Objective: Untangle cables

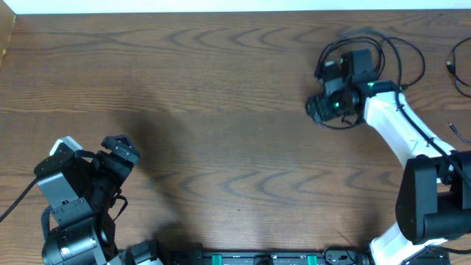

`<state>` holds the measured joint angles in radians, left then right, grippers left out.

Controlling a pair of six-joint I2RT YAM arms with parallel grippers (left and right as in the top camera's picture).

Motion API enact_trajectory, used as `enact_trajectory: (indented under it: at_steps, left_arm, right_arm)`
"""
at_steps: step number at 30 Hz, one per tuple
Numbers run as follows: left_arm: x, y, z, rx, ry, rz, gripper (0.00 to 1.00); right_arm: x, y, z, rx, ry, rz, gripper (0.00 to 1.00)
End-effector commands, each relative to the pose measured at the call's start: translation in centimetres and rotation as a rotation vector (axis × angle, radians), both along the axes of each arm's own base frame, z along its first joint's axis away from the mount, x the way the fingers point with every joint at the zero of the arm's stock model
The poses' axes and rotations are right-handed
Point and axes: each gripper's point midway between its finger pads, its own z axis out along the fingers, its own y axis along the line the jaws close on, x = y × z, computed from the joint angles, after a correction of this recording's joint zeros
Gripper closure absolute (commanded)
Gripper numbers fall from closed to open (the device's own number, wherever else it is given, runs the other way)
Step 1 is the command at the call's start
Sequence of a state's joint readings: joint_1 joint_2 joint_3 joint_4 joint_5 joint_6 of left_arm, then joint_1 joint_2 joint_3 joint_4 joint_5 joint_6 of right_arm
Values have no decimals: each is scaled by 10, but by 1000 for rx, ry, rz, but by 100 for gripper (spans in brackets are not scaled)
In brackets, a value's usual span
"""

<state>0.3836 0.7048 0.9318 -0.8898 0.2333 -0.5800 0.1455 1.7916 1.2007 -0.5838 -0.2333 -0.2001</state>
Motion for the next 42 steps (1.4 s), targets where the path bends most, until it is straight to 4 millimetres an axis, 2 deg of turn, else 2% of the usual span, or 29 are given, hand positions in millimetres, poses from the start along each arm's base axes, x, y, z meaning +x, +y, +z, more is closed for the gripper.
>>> enact_trajectory:
  at_steps: [1, 5, 11, 14, 16, 18, 22, 25, 27, 28, 29, 32, 34, 37, 42]
  left_arm:
    - [0, 2, 10, 11, -23, 12, 4]
    - [0, 2, 10, 11, -23, 12, 4]
    - [0, 2, 10, 11, -23, 12, 4]
    - [1, 2, 11, 11, -24, 12, 4]
    - [0, 2, 11, 11, -24, 12, 4]
    - [1, 2, 11, 11, -24, 12, 4]
    - [0, 2, 10, 11, -23, 12, 4]
    - [0, 2, 10, 11, -23, 12, 4]
    - [0, 2, 10, 11, -23, 12, 4]
    - [0, 2, 10, 11, -23, 12, 4]
    - [0, 2, 10, 11, -23, 12, 4]
    - [0, 2, 10, 11, -23, 12, 4]
    - [0, 2, 10, 11, -23, 12, 4]
    - [1, 2, 11, 11, -24, 12, 4]
    - [0, 2, 10, 11, -23, 12, 4]
  right_arm:
    - [-14, -2, -20, -37, 23, 117, 29]
    - [-19, -3, -37, -38, 44, 117, 34]
    - [-31, -6, -60, -54, 108, 116, 49]
    - [-32, -10, -68, -86, 124, 110, 64]
    - [-33, -11, -70, -86, 131, 97, 78]
    - [-29, -10, -69, -72, 127, 58, 97]
    - [-9, -7, -63, -30, 66, -32, 99]
    - [14, 7, -45, 71, -19, -56, 99]
    - [32, 23, -23, 181, -95, -39, 99]
    - [45, 31, -5, 246, -158, -26, 99]
    - [50, 33, 1, 264, -185, -21, 99]
    - [80, 35, 36, 303, -348, -15, 99]
    - [97, 33, 57, 314, -451, -10, 99]
    - [122, 21, 85, 284, -615, -45, 99]
    - [152, -23, 118, 145, -820, -218, 99]
